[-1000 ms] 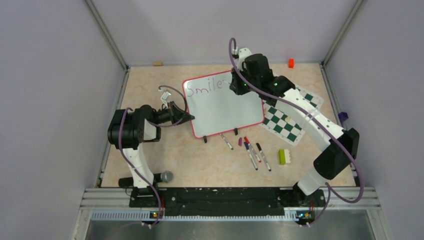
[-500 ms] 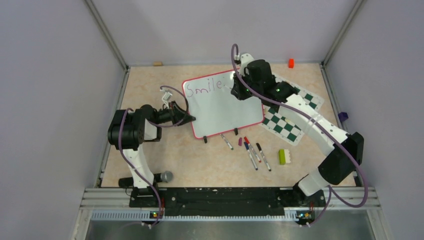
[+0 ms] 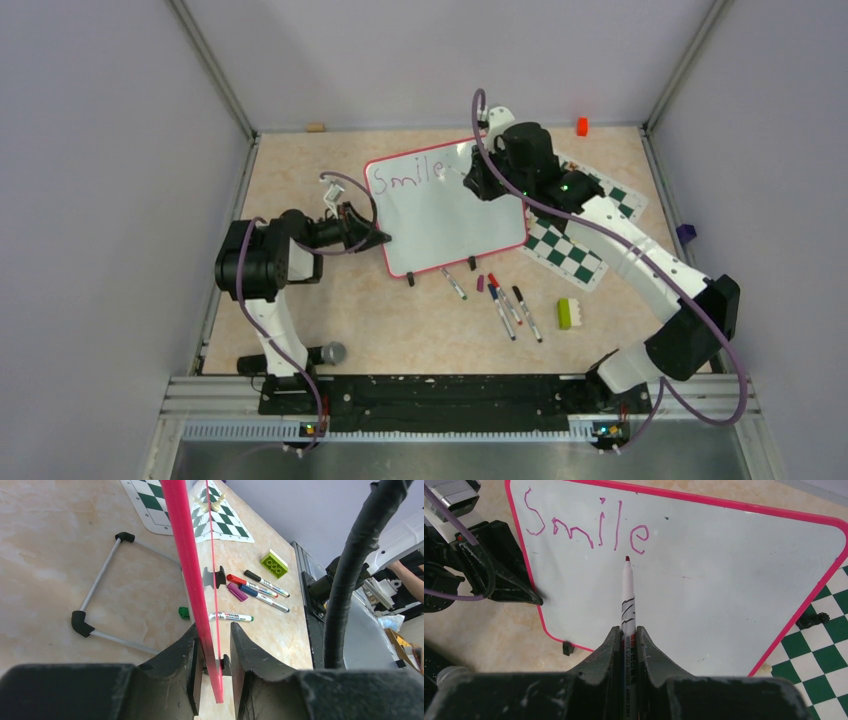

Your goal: Write a sentence on the whiteboard

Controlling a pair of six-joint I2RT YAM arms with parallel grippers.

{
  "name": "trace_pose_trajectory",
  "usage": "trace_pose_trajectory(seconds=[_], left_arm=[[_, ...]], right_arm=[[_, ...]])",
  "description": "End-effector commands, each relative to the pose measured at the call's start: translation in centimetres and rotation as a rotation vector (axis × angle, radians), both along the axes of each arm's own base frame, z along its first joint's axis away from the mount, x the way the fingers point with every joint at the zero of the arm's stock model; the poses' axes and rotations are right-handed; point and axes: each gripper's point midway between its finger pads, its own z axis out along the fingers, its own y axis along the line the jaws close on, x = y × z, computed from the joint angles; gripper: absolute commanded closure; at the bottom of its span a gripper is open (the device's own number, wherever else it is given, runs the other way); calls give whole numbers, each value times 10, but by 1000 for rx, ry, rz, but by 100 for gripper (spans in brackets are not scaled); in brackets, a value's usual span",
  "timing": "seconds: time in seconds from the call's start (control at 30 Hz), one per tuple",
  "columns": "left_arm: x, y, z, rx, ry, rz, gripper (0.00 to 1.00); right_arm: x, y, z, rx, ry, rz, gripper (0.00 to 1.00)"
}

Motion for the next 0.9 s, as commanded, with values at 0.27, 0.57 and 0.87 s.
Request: trace_pose_trajectory(seconds=[0.27,0.57,0.87], left_arm=[[-9,3,29,20,-216,14,70],[-4,3,21,16,-180,12,100],[2,3,12,10,-136,7,100]], right_arm=[[14,-26,26,-14,-87,-134,100],[23,-20,4,-53,-33,-139,100],[28,-7,0,-35,-7,-107,100]])
